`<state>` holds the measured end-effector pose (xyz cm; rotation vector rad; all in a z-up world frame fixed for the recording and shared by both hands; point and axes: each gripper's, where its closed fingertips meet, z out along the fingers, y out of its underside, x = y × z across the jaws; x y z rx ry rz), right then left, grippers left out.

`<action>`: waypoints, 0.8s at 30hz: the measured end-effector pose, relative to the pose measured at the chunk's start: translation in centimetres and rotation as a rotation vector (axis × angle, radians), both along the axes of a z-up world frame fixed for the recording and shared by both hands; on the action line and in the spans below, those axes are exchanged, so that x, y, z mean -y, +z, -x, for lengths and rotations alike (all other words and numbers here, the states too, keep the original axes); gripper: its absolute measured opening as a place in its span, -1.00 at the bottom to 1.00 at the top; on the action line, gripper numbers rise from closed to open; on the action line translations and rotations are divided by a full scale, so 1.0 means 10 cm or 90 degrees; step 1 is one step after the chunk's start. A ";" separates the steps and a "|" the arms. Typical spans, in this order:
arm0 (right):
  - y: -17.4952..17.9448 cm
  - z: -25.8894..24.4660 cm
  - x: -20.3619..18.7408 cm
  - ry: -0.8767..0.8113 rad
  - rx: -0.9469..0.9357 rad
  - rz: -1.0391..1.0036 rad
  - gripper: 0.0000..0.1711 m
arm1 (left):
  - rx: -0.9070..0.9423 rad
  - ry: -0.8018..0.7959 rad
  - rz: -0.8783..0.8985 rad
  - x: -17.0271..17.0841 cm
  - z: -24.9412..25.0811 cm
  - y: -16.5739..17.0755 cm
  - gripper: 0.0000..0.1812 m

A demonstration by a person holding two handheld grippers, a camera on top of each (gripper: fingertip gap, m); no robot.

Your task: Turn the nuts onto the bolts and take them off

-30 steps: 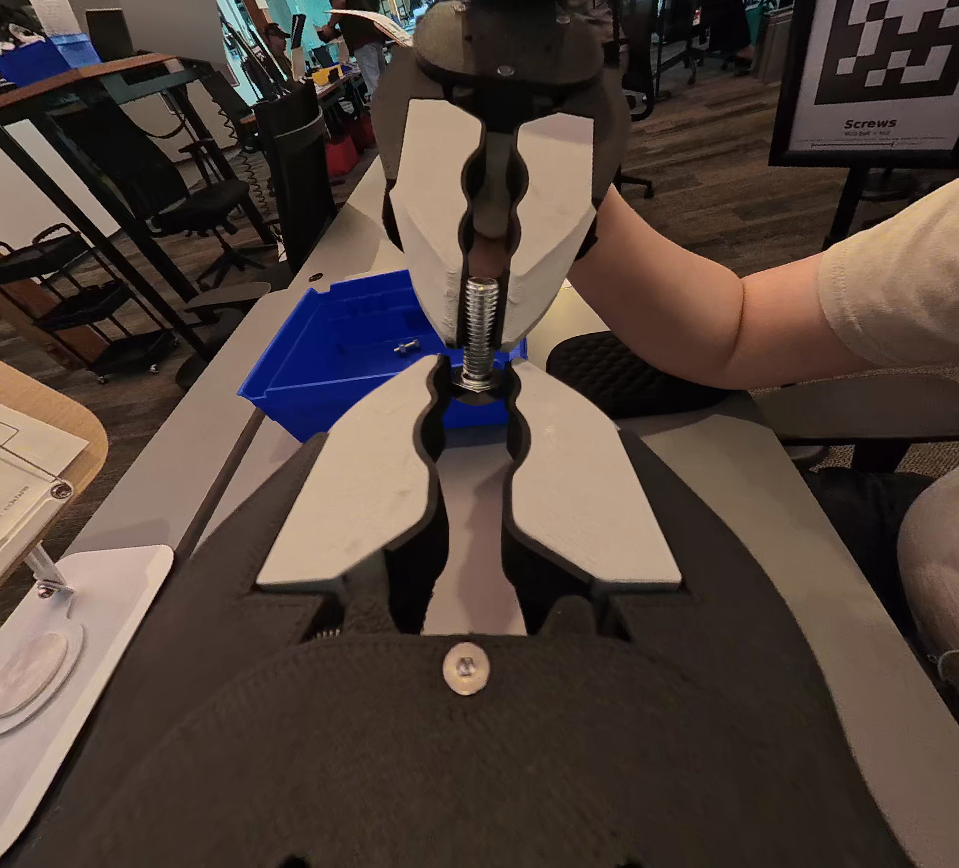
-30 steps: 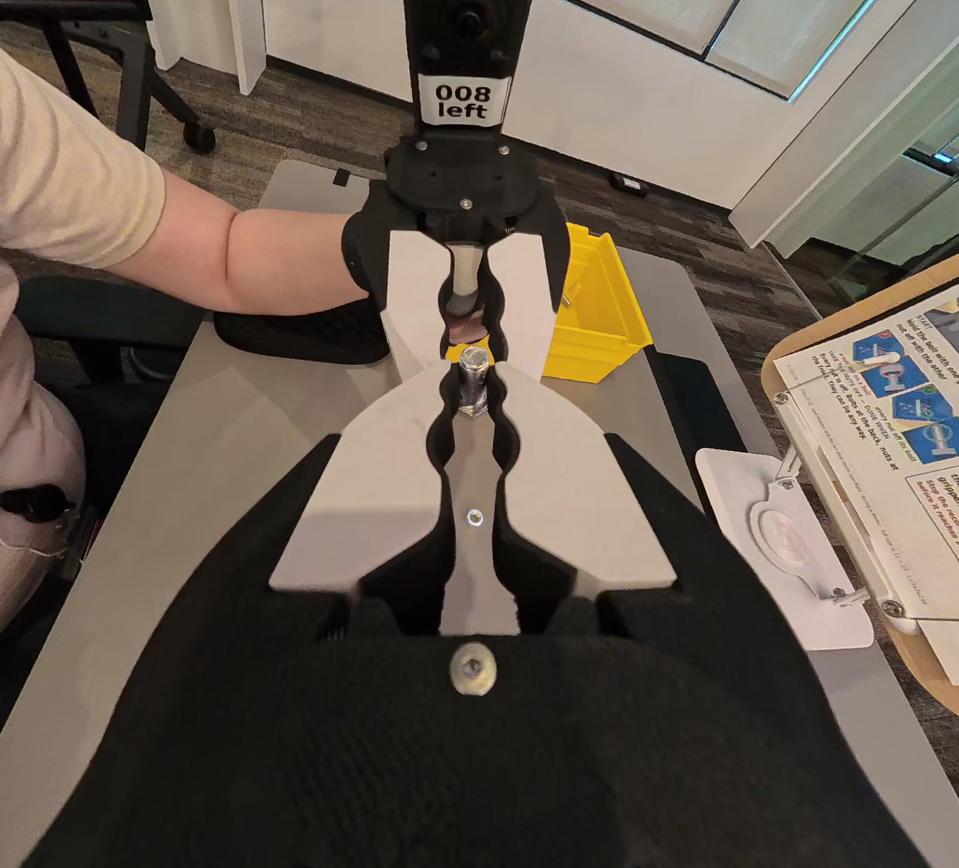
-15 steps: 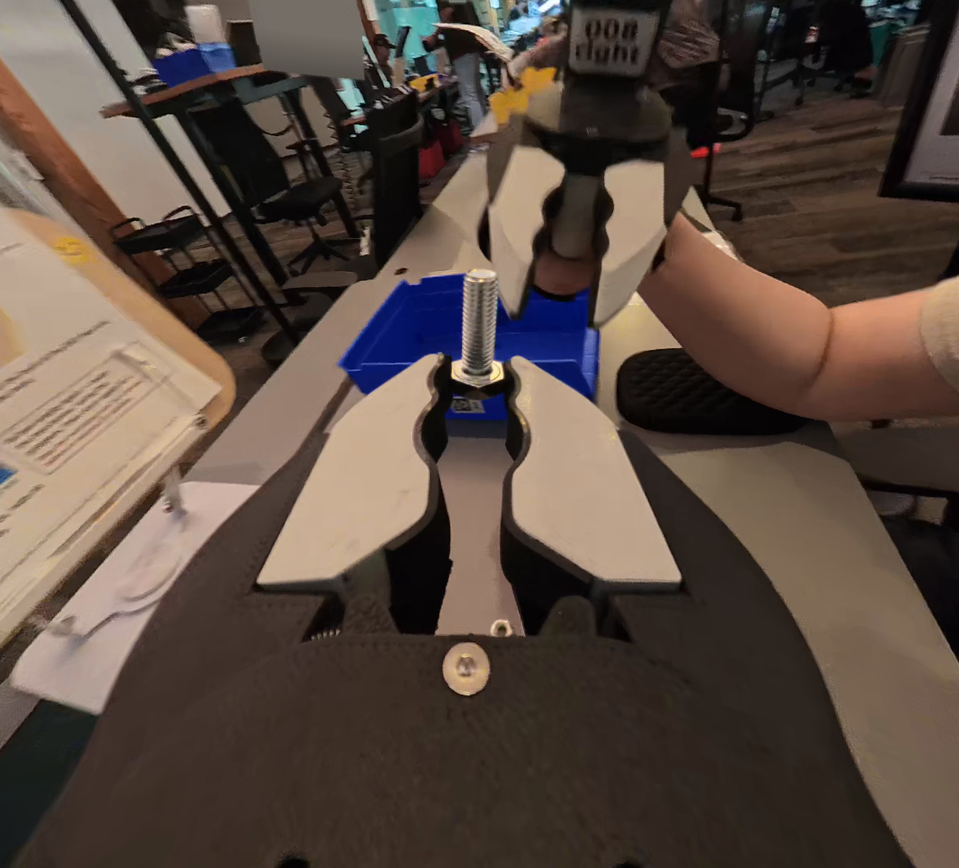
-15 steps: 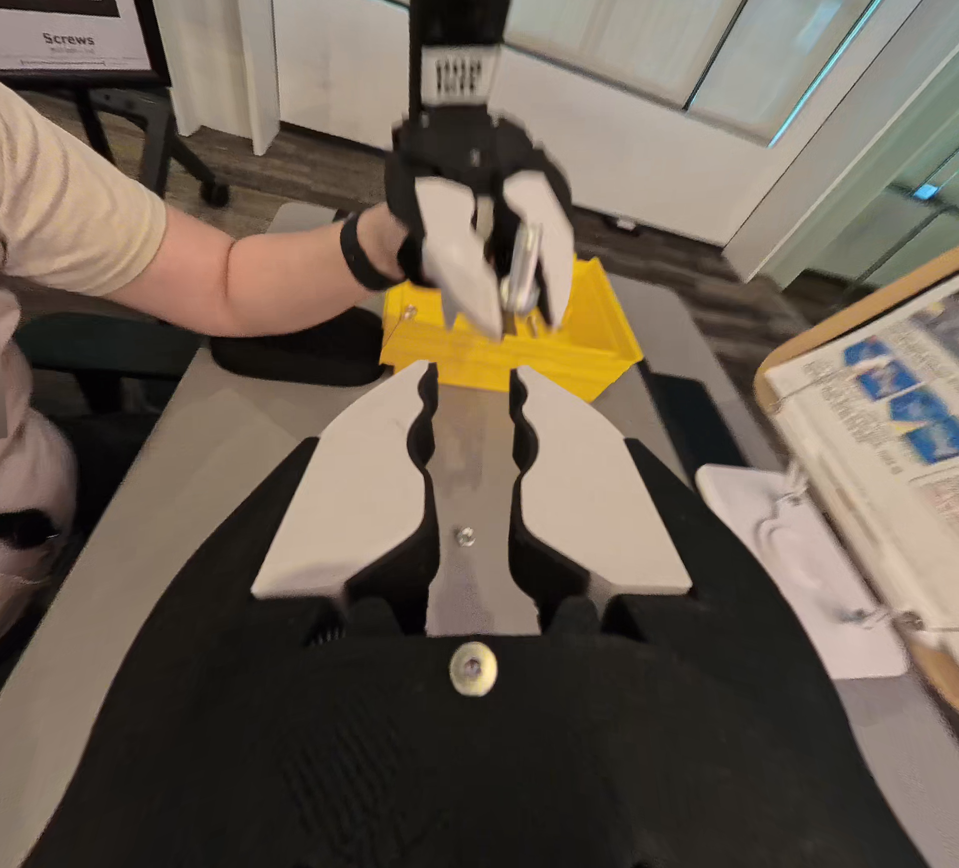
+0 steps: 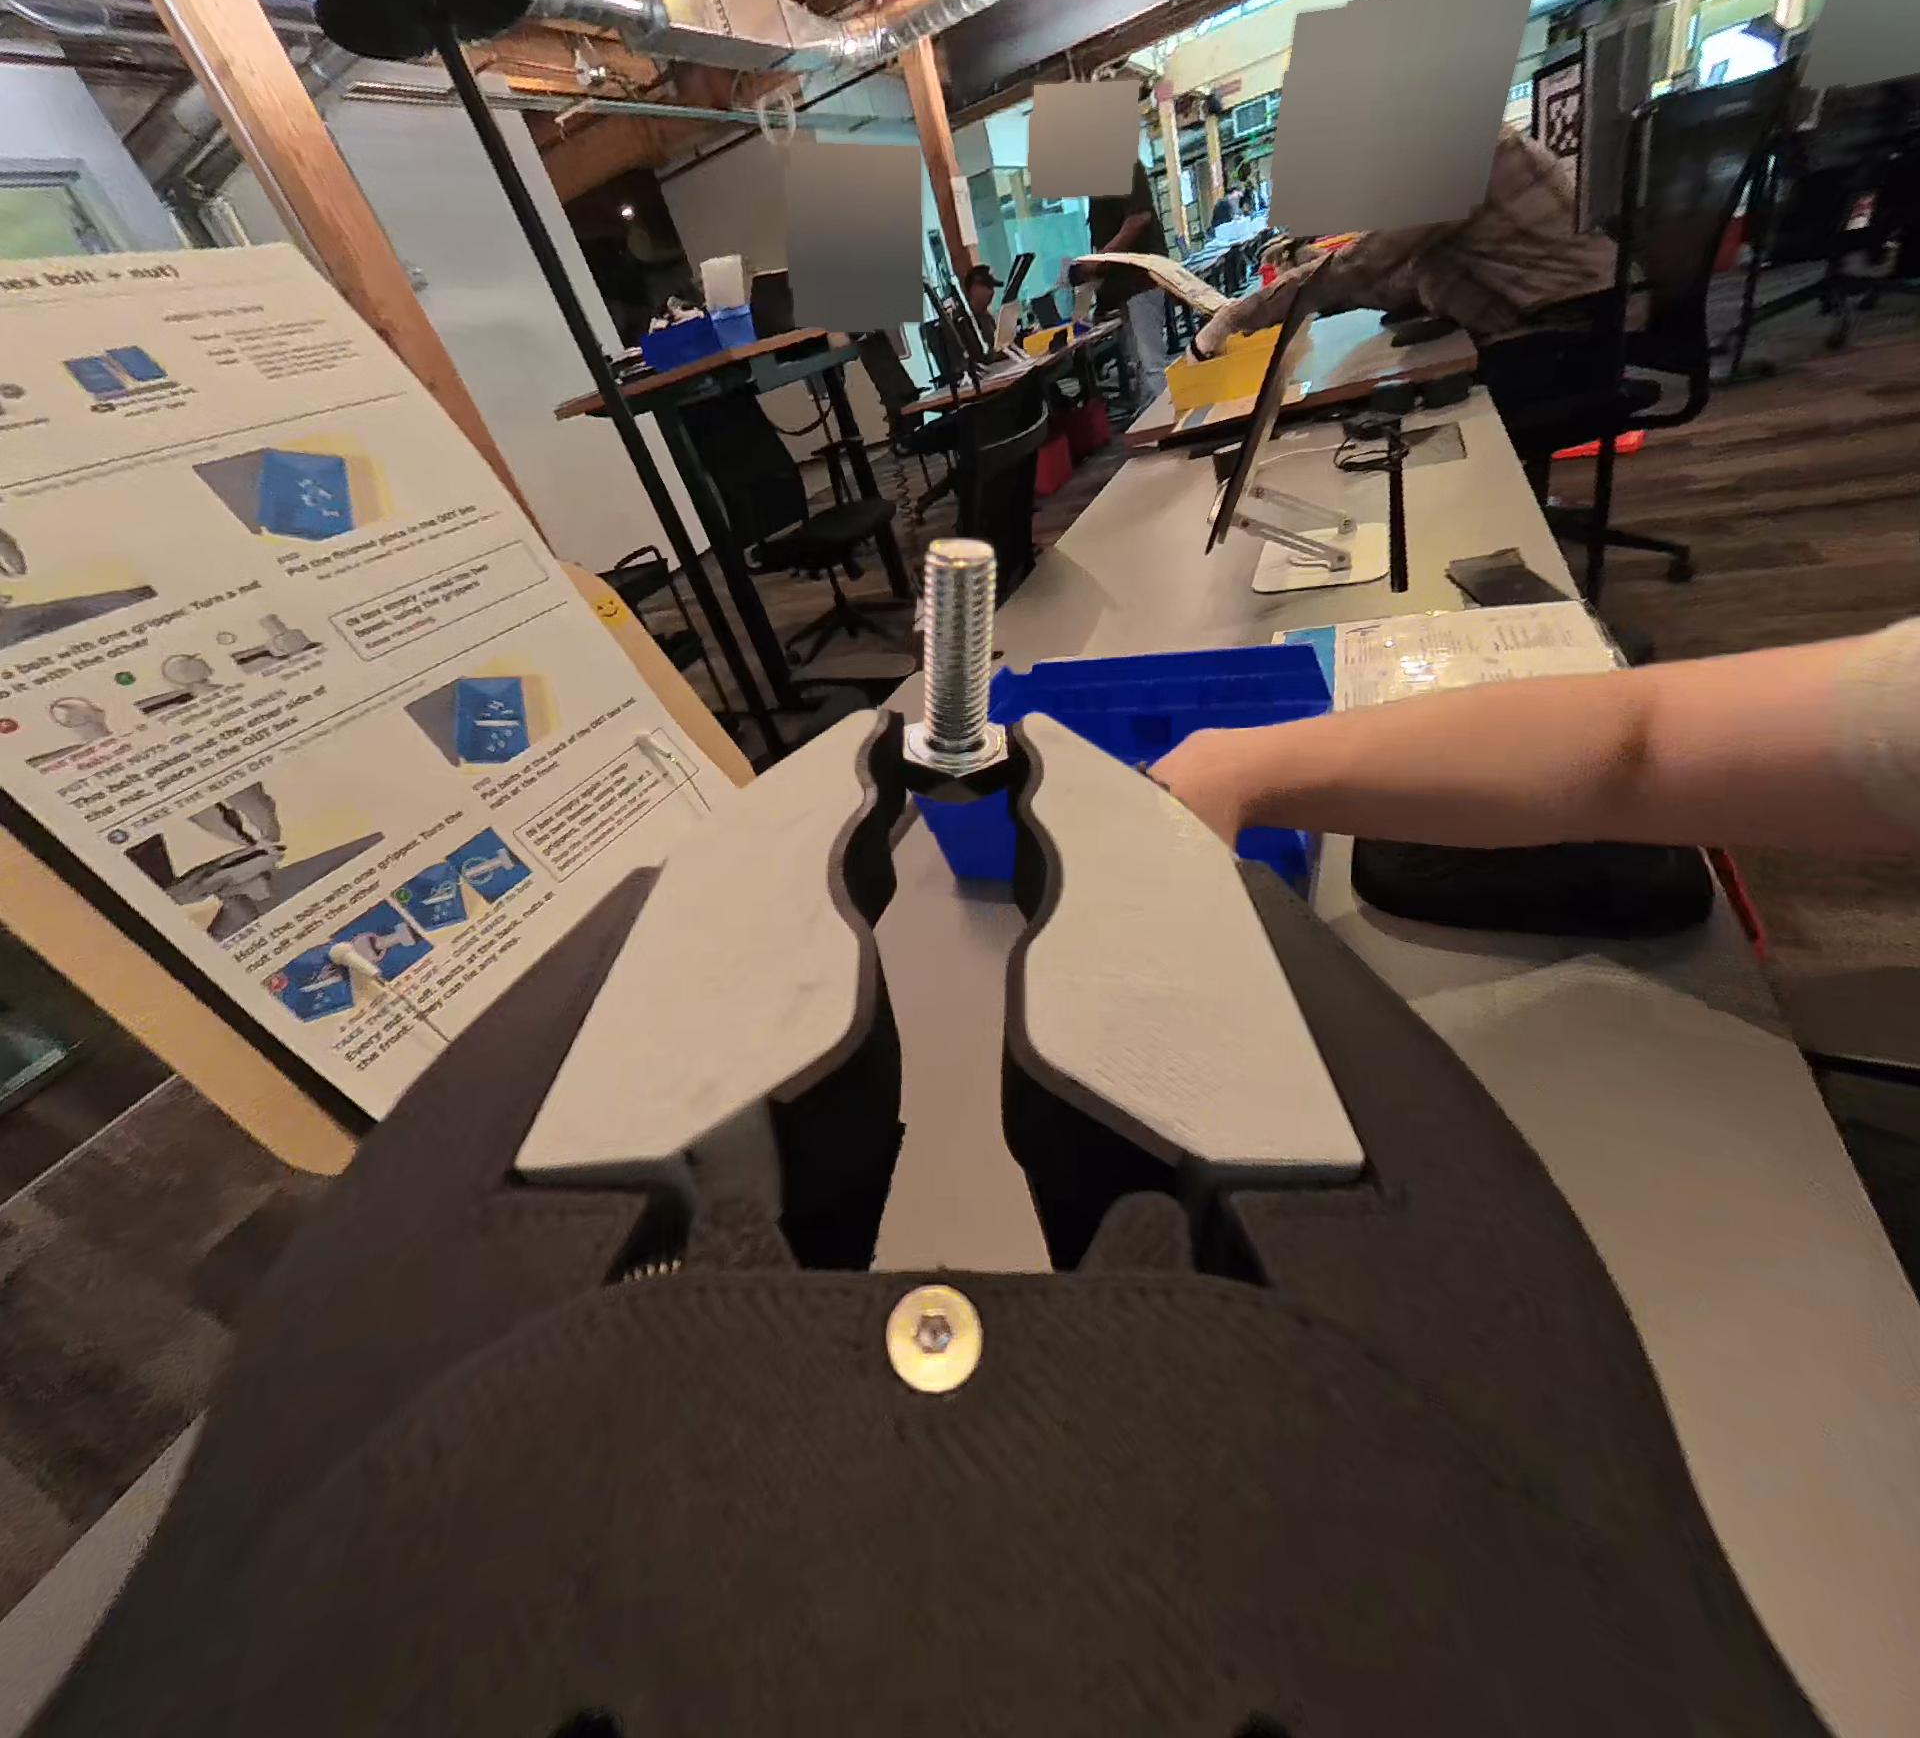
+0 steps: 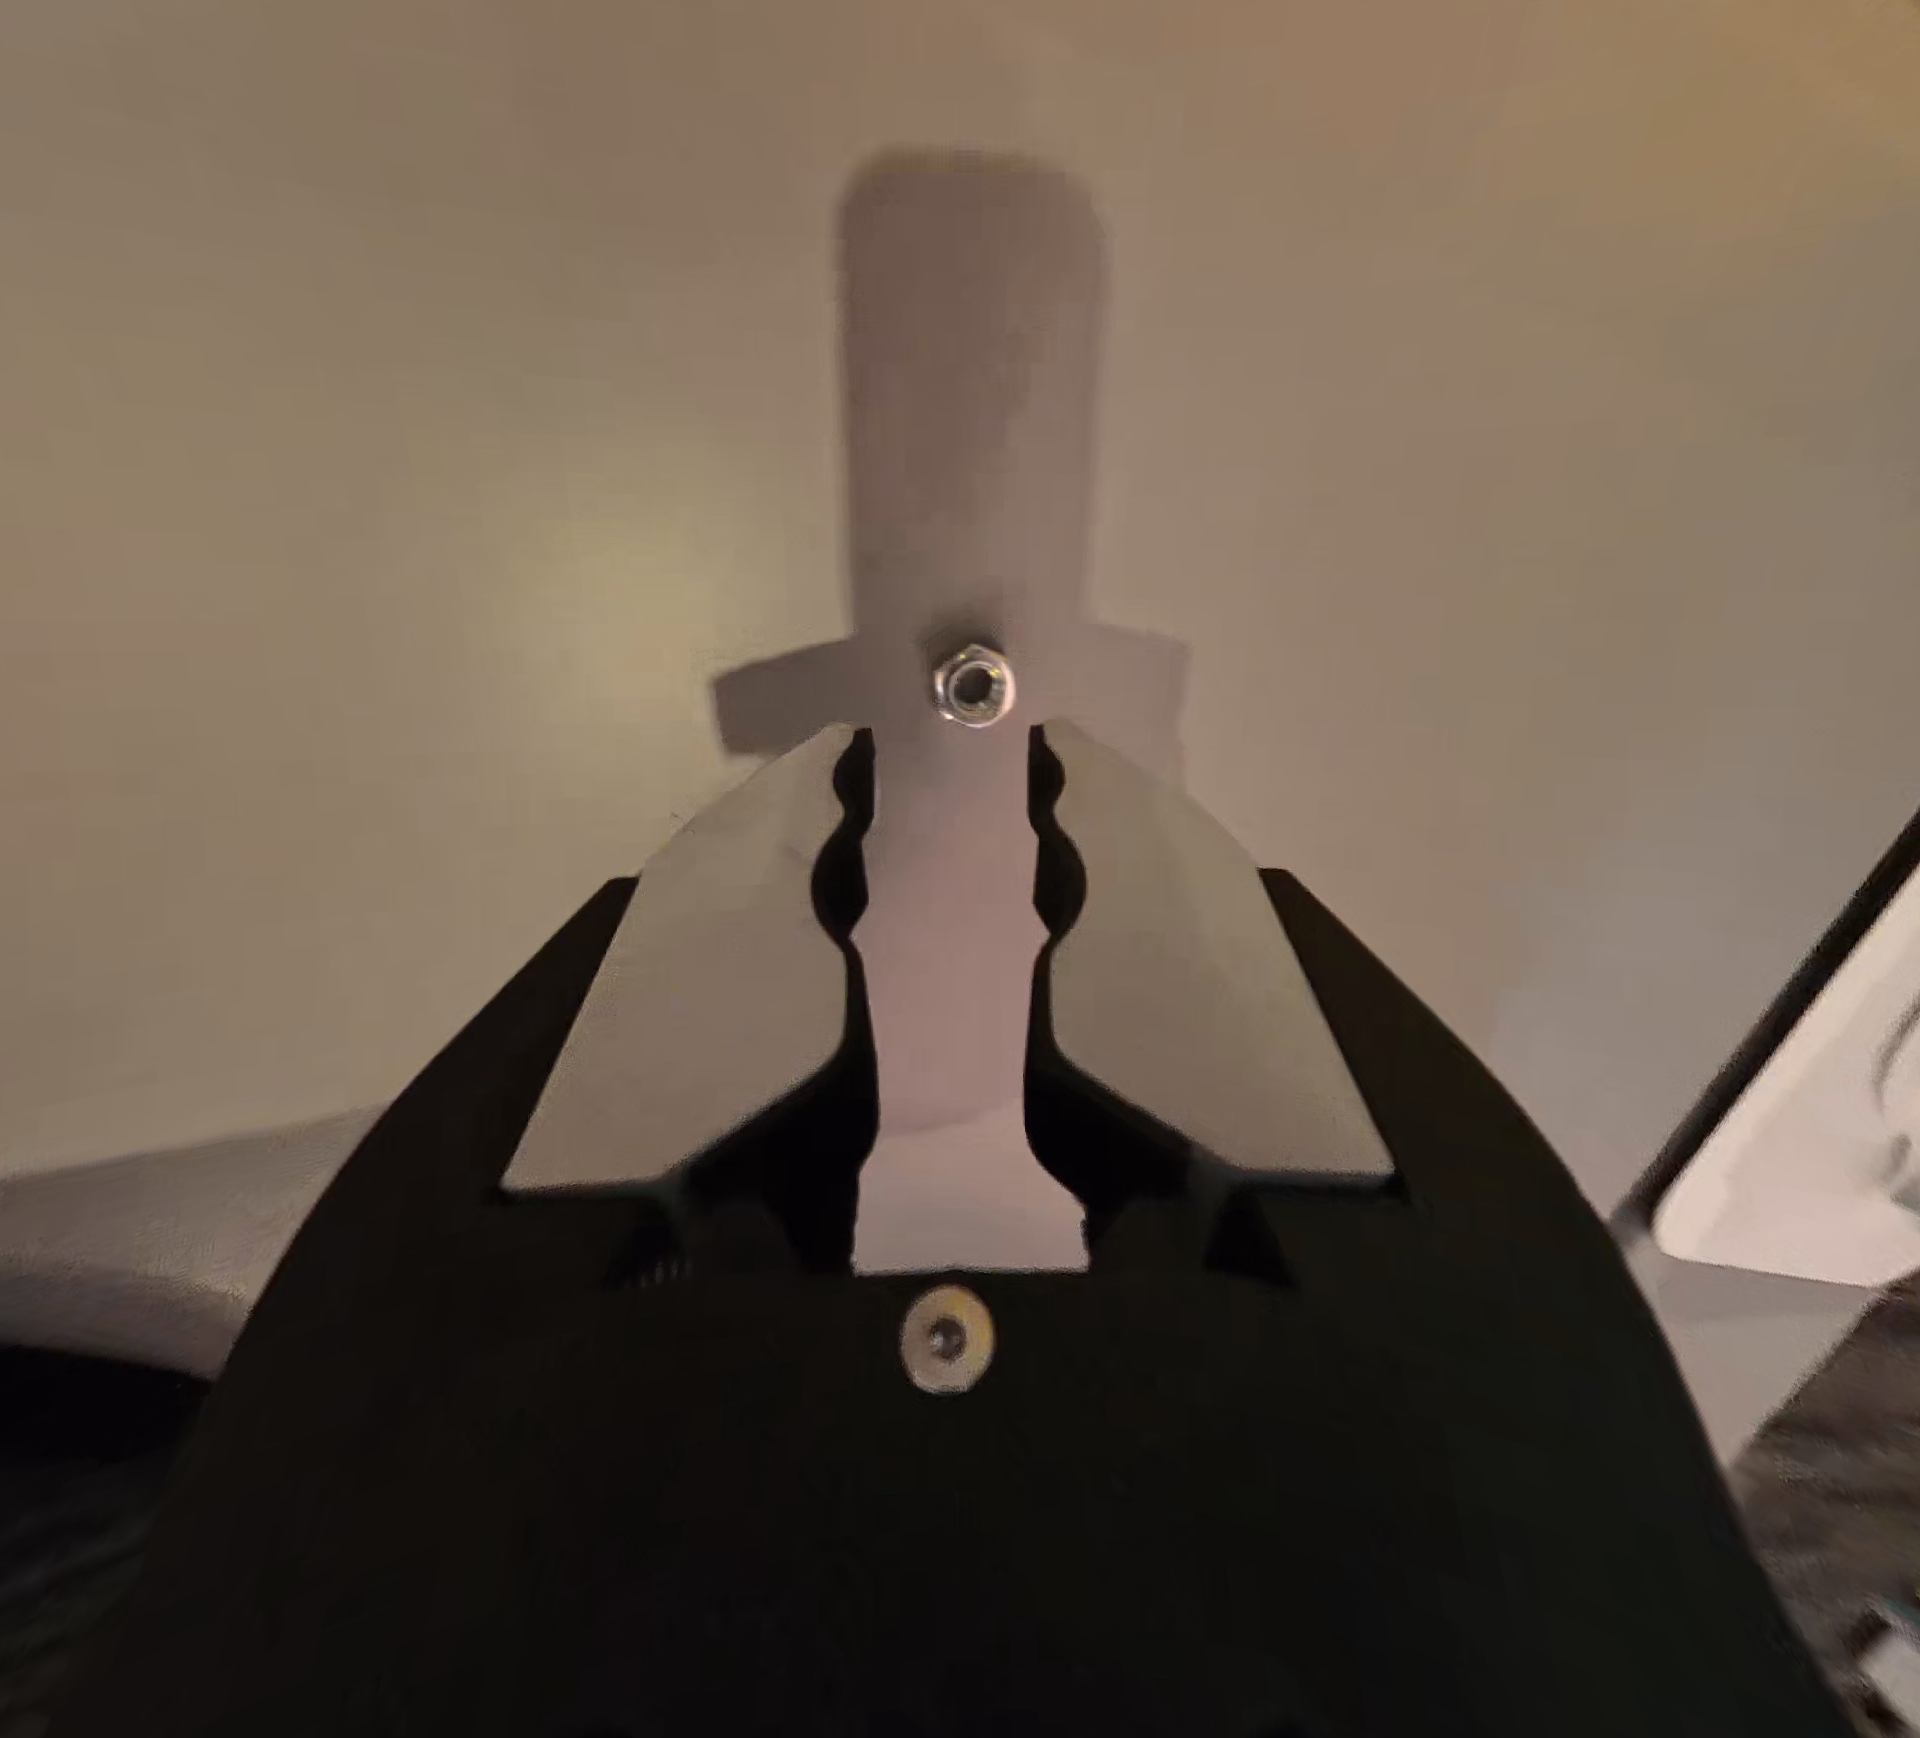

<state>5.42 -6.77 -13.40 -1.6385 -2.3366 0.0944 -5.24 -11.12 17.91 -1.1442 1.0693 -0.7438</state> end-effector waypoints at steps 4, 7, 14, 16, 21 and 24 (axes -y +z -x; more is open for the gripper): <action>-0.03 0.08 -0.03 0.041 0.045 0.002 -0.68 | -0.012 -0.016 0.001 0.02 -0.05 -0.03 -0.79; -0.12 0.11 -0.03 0.064 0.083 -0.012 -0.67 | -0.016 -0.027 0.004 0.03 -0.09 -0.05 -0.79; -0.26 0.05 -0.08 0.055 0.125 0.006 -0.72 | -0.022 -0.040 0.004 0.06 -0.10 -0.06 -0.79; -0.28 0.03 -0.08 0.050 0.131 0.018 -0.72 | -0.024 -0.045 0.008 0.06 -0.11 -0.07 -0.79; -0.28 0.04 -0.06 0.048 0.126 0.032 -0.76 | -0.035 -0.047 0.011 0.05 -0.14 -0.11 -0.79; -0.28 0.04 -0.06 0.045 0.123 0.037 -0.78 | -0.041 -0.048 0.015 0.04 -0.16 -0.13 -0.79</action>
